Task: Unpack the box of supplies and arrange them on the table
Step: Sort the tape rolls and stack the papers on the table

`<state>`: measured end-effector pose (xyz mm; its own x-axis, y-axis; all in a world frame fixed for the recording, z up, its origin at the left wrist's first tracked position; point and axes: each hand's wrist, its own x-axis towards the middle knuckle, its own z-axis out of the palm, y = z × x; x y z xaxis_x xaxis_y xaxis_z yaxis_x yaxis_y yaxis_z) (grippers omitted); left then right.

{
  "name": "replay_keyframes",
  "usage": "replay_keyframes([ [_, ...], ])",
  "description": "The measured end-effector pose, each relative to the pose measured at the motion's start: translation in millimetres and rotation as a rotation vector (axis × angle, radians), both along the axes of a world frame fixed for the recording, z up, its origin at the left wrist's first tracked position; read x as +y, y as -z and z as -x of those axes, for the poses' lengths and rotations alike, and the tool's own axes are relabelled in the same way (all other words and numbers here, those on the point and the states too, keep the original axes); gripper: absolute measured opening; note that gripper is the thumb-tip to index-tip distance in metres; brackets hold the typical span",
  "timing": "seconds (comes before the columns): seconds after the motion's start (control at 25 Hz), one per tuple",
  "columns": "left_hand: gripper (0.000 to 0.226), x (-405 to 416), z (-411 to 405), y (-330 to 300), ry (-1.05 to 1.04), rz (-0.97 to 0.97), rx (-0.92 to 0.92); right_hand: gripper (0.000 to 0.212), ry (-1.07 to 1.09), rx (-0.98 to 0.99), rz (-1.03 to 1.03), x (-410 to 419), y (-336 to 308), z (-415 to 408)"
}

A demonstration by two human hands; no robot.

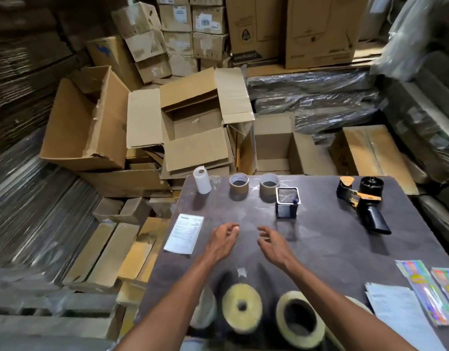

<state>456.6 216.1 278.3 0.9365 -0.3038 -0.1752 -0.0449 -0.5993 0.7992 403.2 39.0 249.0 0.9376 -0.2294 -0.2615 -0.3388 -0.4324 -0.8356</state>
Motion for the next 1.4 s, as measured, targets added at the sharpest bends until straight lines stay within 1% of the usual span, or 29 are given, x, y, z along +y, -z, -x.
replay_keyframes([
  [0.12,0.030,29.7,-50.7,-0.1,-0.039,0.035,0.015,0.043,0.055,0.023,0.020,22.7,-0.2,-33.5],
  [0.24,0.027,60.2,-97.9,14.1,-0.087,0.065,0.077,0.045,0.104,0.056,0.035,45.4,9.7,-60.7],
  [0.4,0.035,79.8,-154.4,32.2,-0.112,0.056,0.120,0.052,0.135,0.124,0.080,59.5,23.7,-84.5],
  [0.52,0.053,76.0,-190.7,38.9,-0.200,0.087,0.154,0.059,0.133,0.166,0.149,61.1,30.0,-102.2],
  [0.56,0.062,73.9,-201.2,41.2,-0.229,0.107,0.171,0.062,0.136,0.168,0.174,60.9,33.1,-109.5],
  [0.64,0.087,70.2,-222.1,48.2,-0.269,0.141,0.213,0.072,0.145,0.169,0.210,59.5,38.9,-126.7],
  [0.72,0.108,67.6,-242.6,54.8,-0.296,0.114,0.220,0.089,0.109,0.171,0.230,53.9,47.4,-145.1],
  [0.8,0.118,65.2,-263.3,66.7,-0.312,0.056,0.213,0.116,0.019,0.213,0.242,52.0,61.5,-158.8],
  [0.88,0.115,60.9,-282.0,80.0,-0.308,0.061,0.191,0.135,-0.043,0.275,0.328,57.7,74.1,-162.7],
  [0.92,0.106,58.2,-291.8,86.5,-0.309,0.075,0.169,0.142,-0.061,0.289,0.389,61.2,79.7,-164.1],
  [1.0,0.080,51.4,-306.5,100.0,-0.313,0.096,0.135,0.155,-0.074,0.296,0.468,69.8,84.7,-164.1],
  [1.04,0.072,48.9,-311.1,106.2,-0.312,0.101,0.131,0.158,-0.067,0.275,0.490,74.2,86.3,-163.4],
  [1.12,0.067,43.2,-312.3,109.4,-0.311,0.104,0.130,0.154,-0.015,0.216,0.512,80.3,88.0,-164.0],
  [1.2,0.065,39.6,-309.4,108.0,-0.337,0.135,0.117,0.149,0.060,0.171,0.478,84.5,88.8,-169.6],
  [1.28,0.062,39.6,-304.7,108.6,-0.362,0.171,0.111,0.141,0.141,0.123,0.396,86.1,87.8,-181.7],
  [1.4,0.061,40.2,-301.5,112.2,-0.364,0.163,0.089,0.128,0.244,0.054,0.259,75.0,81.2,-213.8],
])
